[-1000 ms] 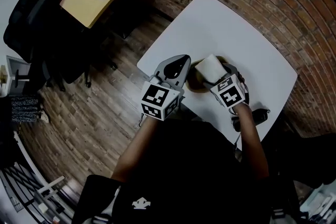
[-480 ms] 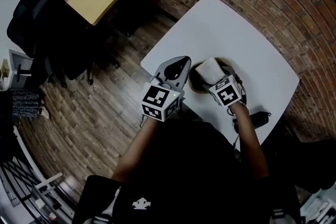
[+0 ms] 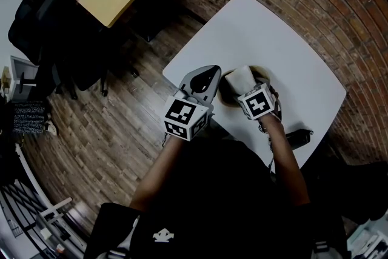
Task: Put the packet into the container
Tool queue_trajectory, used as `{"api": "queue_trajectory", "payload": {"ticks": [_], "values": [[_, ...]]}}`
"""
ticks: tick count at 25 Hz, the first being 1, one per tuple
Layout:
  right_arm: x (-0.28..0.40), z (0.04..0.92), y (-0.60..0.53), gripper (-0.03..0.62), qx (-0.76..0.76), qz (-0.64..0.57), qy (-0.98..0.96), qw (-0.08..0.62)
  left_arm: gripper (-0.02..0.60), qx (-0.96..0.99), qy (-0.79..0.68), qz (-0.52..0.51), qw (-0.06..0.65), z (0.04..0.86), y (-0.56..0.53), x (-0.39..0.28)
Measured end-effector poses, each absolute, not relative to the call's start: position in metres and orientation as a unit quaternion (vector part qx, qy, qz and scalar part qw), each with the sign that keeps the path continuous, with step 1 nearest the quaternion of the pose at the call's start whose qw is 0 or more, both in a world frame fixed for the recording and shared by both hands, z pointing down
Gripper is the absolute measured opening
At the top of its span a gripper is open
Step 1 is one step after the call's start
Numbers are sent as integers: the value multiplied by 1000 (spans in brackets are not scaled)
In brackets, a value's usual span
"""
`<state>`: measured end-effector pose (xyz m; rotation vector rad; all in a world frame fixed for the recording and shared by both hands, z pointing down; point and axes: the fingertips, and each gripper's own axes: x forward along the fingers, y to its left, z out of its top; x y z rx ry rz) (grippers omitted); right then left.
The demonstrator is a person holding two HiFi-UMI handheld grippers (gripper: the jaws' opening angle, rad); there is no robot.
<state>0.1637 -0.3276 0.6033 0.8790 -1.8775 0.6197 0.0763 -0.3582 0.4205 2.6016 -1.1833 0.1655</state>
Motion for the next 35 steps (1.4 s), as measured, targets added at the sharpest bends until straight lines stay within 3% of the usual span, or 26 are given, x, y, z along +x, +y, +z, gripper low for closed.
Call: {"api": "queue_trajectory", "payload": {"ticks": [11,19,29,31,35], "values": [[190,613,-305,414,384,328,-677,535,5,904,-401,53,135,419,-364,76],[180,643,-316,414,399,297,-701,511,5,902,-401,61,149,426,-365,75],[173,649,-320,416,389,272,-704,529,5,905,-398,55,140,423,-369,72],[171,647,-322,440,392,263,-716,515,5,905,-398,55,141,423,-369,73],[170,643,-325,583,392,256,-734,492,5,904,-398,52,147,422,-367,74]]}}
